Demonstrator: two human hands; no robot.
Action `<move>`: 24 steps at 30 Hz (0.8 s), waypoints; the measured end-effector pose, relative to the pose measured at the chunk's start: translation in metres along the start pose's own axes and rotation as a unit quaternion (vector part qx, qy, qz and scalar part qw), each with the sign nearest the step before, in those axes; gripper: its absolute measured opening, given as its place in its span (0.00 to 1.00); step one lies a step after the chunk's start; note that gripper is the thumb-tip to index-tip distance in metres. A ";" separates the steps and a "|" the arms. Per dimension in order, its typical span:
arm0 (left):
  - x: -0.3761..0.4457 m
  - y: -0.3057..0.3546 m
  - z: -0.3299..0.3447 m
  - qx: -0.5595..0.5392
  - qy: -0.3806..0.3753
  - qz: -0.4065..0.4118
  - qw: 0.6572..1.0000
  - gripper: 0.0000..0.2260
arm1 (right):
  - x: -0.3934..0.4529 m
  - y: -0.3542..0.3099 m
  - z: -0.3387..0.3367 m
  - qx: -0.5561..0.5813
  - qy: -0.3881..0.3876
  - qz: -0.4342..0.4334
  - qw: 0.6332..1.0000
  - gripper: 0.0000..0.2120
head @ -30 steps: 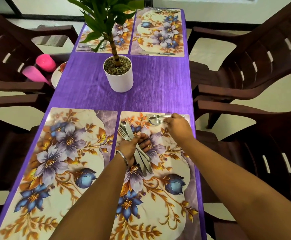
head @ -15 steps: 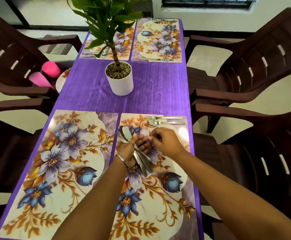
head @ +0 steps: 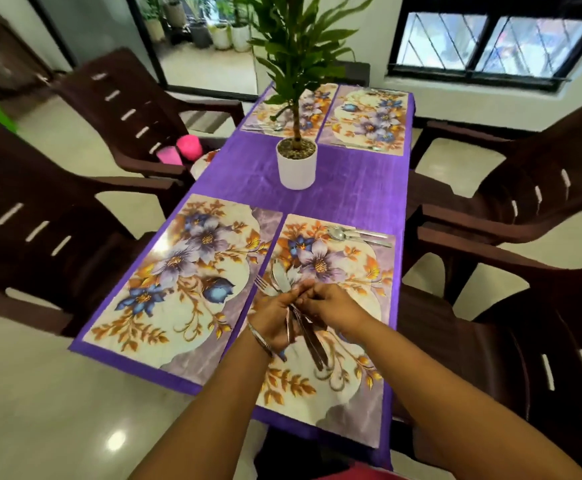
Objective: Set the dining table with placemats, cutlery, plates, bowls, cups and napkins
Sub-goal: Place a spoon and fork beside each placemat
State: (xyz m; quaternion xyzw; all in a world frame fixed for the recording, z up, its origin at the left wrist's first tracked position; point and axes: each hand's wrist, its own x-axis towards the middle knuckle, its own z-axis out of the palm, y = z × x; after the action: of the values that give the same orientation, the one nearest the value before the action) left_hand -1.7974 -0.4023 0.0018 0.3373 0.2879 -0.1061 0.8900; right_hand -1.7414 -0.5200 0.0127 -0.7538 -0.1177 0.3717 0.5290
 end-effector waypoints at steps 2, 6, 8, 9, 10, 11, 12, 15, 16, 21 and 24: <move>-0.015 -0.004 -0.006 -0.008 -0.001 0.016 1.000 0.15 | -0.009 -0.002 0.009 -0.029 -0.026 -0.021 0.999 0.05; -0.039 -0.009 -0.013 -0.016 0.025 0.045 0.999 0.14 | -0.029 -0.004 0.029 -0.051 -0.043 -0.059 0.996 0.06; -0.051 -0.011 -0.014 -0.037 0.025 0.059 0.997 0.14 | -0.035 -0.005 0.037 -0.062 -0.017 -0.078 0.995 0.06; -0.057 -0.011 -0.015 -0.041 0.026 0.066 0.997 0.14 | -0.037 -0.005 0.040 -0.059 -0.004 -0.081 0.995 0.08; -0.060 -0.011 -0.016 -0.035 0.025 0.072 0.996 0.14 | -0.039 -0.006 0.043 -0.047 0.006 -0.080 0.996 0.08; -0.062 -0.011 -0.019 -0.024 0.023 0.075 0.997 0.14 | -0.041 -0.007 0.045 -0.030 0.010 -0.076 0.997 0.08; -0.063 -0.010 -0.021 -0.015 0.022 0.077 0.997 0.14 | -0.043 -0.009 0.047 -0.014 0.009 -0.068 0.998 0.08; -0.066 -0.009 -0.027 -0.013 0.019 0.074 0.997 0.15 | -0.050 -0.017 0.051 0.018 -0.013 -0.039 0.999 0.08; -0.068 -0.009 -0.028 -0.013 0.015 0.071 0.997 0.15 | -0.050 -0.020 0.051 0.025 -0.020 -0.022 0.999 0.08; -0.079 -0.007 -0.030 0.004 -0.016 0.034 0.999 0.16 | -0.048 -0.026 0.049 0.069 -0.030 0.058 0.996 0.09; -0.083 -0.006 -0.031 -0.011 -0.027 0.038 0.999 0.18 | -0.051 -0.027 0.049 0.126 -0.051 0.079 0.988 0.06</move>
State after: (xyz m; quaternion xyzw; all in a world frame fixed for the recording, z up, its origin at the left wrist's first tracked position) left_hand -1.8806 -0.3863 0.0279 0.3355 0.2516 -0.0787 0.9044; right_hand -1.8042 -0.5035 0.0505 -0.6684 -0.0372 0.4621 0.5817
